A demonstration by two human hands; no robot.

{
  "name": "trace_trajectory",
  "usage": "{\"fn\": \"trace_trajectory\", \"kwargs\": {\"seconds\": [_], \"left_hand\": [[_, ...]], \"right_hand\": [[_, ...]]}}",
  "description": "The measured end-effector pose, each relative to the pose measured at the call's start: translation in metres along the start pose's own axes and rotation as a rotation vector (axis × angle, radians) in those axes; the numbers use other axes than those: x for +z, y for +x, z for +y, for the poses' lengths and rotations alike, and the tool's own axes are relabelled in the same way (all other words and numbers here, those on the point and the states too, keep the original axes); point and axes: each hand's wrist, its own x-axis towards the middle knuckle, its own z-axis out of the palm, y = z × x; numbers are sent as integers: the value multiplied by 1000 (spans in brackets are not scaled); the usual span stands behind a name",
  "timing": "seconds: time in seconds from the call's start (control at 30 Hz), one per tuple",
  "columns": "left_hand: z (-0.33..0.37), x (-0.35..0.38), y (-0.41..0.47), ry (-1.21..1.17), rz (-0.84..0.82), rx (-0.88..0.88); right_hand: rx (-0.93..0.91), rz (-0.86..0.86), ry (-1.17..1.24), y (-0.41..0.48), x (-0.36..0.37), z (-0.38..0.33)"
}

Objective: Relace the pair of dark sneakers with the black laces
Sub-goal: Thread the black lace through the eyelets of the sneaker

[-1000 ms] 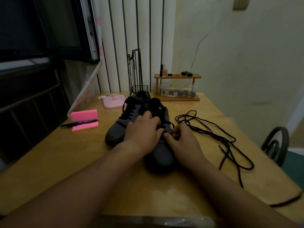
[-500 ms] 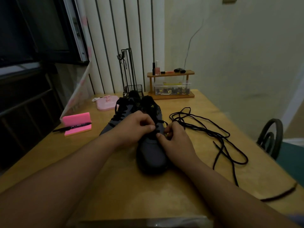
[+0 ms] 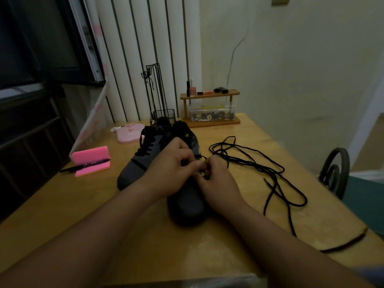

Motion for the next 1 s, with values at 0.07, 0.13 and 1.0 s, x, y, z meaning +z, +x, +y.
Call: {"fn": "trace_trajectory", "kwargs": {"seconds": [0.07, 0.13, 1.0], "left_hand": [[-2, -5, -10, -291, -67, -123], [2, -12, -13, -337, -131, -242], [-5, 24, -66, 75, 100, -165]], "right_hand": [[13, 2, 0, 0, 1, -1], [24, -5, -11, 1, 2, -1], [269, -351, 76, 40, -27, -49]]}}
